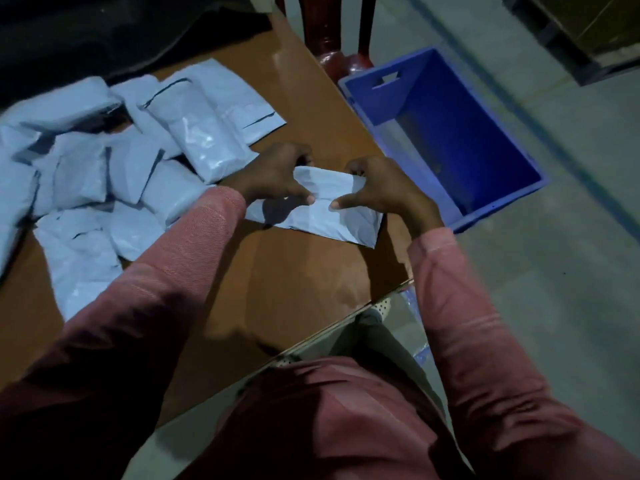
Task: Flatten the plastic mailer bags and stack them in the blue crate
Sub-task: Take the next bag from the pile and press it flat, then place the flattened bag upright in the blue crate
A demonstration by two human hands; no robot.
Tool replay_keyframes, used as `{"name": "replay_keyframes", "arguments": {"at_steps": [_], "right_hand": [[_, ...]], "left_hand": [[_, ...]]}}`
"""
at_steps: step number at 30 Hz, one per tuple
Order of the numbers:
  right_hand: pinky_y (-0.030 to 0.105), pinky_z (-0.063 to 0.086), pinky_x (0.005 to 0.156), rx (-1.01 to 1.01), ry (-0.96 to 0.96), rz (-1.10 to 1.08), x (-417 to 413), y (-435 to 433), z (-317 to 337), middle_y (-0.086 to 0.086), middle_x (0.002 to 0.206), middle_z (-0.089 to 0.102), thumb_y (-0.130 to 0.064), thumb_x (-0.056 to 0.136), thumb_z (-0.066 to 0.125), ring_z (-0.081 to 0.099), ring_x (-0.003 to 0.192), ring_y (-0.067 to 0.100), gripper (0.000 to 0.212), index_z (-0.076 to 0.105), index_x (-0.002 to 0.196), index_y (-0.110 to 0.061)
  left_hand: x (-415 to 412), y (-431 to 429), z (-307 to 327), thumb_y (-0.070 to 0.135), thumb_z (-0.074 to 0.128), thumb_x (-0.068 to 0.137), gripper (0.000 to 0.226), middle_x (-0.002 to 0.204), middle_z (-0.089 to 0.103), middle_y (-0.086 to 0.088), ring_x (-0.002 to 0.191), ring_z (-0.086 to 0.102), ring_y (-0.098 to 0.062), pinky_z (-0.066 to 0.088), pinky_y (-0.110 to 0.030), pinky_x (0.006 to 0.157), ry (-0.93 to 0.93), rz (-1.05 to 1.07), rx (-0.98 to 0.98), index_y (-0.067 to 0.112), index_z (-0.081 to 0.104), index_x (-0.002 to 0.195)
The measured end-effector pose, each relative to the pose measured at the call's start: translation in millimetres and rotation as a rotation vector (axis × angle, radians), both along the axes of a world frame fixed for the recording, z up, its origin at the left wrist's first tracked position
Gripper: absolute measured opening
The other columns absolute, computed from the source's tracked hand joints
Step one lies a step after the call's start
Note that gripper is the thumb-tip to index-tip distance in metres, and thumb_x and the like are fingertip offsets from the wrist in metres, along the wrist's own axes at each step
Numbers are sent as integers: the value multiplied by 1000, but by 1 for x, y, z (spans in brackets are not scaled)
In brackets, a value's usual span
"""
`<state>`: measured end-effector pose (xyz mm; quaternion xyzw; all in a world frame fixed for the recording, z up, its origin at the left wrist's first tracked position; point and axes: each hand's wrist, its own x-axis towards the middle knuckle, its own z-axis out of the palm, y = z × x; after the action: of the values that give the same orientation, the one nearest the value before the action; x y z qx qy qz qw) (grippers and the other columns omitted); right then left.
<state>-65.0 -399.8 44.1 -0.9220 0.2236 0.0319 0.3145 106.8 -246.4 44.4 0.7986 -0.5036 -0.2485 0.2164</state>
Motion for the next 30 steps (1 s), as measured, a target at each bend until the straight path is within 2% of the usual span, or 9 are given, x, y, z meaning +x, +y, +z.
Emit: {"name": "replay_keyframes", "arguments": {"at_steps": [3, 5, 9, 13, 17, 22, 26, 28, 30], "right_hand": [[36, 46, 61, -54, -186, -137, -16, -42, 5, -8, 79, 65, -48, 79, 83, 61, 77, 15, 27, 66, 82, -27], [35, 51, 65, -95, -275, -230, -24, -72, 8, -8, 91, 72, -44, 84, 78, 64, 84, 14, 19, 73, 98, -31], [36, 52, 67, -170, -325, -351, -26, -143, -5, -8, 103, 74, -39, 88, 73, 67, 93, 18, 29, 74, 115, -32], [40, 54, 66, -200, -390, -456, -16, -211, -41, -1, 96, 72, -28, 87, 73, 66, 89, 26, 23, 76, 110, -27], [39, 52, 62, -211, -326, -502, 2, -243, -84, 6, 95, 68, -23, 87, 70, 64, 89, 32, 24, 76, 110, -24], [43, 54, 64, -144, -195, -506, 21, -255, -149, 13, 96, 65, -16, 88, 69, 66, 88, 38, 23, 76, 109, -16], [45, 56, 68, -57, -91, -532, 34, -261, -197, 14, 101, 63, -15, 88, 67, 66, 88, 38, 23, 74, 109, -14], [46, 53, 69, -27, -42, -531, 42, -265, -217, 15, 103, 62, -13, 87, 65, 64, 91, 41, 24, 73, 109, -12], [47, 52, 71, 8, -13, -514, 51, -269, -235, 18, 104, 61, -12, 87, 63, 63, 92, 43, 23, 72, 109, -8]], "left_hand": [[4, -64, 17, 27, 94, 67, 42, 89, 60, 2, 90, 54, -21, 44, -35, 82, -129, -92, -152, 19, 59, 90], [10, -112, 22, 28, 89, 71, 35, 88, 58, 4, 90, 51, -20, 40, -41, 100, -217, -154, -227, 21, 60, 89], [30, -216, 23, 24, 82, 74, 25, 92, 71, -5, 89, 63, -26, 25, -41, 117, -368, -300, -243, 14, 72, 95], [48, -307, 1, 17, 66, 68, 21, 84, 74, -6, 87, 67, -31, 32, -43, 116, -495, -398, -205, 17, 76, 87], [64, -352, -39, 16, 80, 71, 24, 88, 73, -7, 97, 63, -34, 44, -48, 99, -589, -502, -106, 19, 80, 95], [74, -377, -91, 16, 84, 76, 31, 106, 76, -2, 109, 56, -34, 41, -48, 86, -714, -614, 93, 20, 80, 106], [77, -394, -131, 15, 71, 91, 41, 129, 70, -3, 123, 52, -32, 40, -44, 93, -763, -687, 260, 23, 70, 131], [69, -399, -153, 17, 58, 101, 52, 153, 52, -6, 140, 43, -32, 38, -43, 104, -720, -672, 388, 23, 49, 152], [51, -399, -173, 31, 55, 102, 63, 162, 40, -4, 146, 38, -30, 36, -44, 113, -680, -637, 525, 23, 33, 161]]}}
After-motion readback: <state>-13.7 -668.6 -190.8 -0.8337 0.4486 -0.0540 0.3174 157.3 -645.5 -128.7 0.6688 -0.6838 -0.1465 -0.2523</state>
